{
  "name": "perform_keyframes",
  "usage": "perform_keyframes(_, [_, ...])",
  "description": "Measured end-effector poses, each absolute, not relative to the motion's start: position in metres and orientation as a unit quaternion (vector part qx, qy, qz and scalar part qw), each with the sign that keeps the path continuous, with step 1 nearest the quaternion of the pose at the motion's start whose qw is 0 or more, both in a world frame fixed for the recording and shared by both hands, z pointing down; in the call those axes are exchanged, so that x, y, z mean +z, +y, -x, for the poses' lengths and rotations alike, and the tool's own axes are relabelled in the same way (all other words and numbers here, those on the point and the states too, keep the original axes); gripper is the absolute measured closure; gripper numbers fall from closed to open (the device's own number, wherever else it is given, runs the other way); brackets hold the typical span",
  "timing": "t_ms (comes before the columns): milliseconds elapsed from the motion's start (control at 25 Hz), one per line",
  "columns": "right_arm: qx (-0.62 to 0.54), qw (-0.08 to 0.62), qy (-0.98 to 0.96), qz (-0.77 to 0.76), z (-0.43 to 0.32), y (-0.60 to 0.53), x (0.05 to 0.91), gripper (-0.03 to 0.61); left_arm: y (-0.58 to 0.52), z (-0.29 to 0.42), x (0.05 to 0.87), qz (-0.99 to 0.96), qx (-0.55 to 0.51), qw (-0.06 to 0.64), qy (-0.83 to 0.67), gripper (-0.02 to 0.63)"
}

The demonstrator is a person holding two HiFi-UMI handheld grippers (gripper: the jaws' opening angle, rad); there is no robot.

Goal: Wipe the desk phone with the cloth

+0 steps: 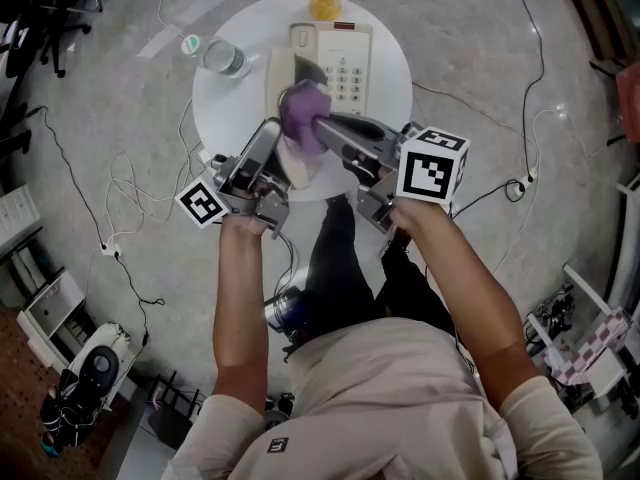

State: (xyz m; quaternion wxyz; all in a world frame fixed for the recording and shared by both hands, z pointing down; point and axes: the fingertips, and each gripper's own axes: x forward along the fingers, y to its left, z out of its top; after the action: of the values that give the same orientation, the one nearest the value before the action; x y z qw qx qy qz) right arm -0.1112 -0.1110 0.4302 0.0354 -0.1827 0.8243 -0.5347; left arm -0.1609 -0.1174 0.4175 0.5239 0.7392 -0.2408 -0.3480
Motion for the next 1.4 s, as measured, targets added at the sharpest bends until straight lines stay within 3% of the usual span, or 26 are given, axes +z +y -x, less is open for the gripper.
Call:
perform_keyframes(280, [-0.523, 0.090, 0.820, 0.214, 0.111, -0.151, 0.413, 0.555, -0.117, 0.157, 0.410, -0.739, -0.351, 0.524, -0.235, 0.400])
perform_keyframes(800, [-0.533, -0.022, 0.839, 0.110, 0.111, -0.044, 0.422, 0.558, -0.123, 0.185, 0.402, -0.706, -0.417, 0.512, -0.257, 0.402])
perform_keyframes(1160, [-0.540, -0.001, 0.831, 0.132, 0.108, -0.052, 0.417, 0.558, -0.119, 0.167, 0.398, -0.728, -0.382, 0.514, -0.247, 0.402])
perform_keyframes(1400, [-0.557, 0.076, 0.805, 0.191, 0.101, -0.103, 0.413, 0.558, -0.104, 0.142, 0.401, -0.753, -0.332, 0.516, -0.236, 0.402])
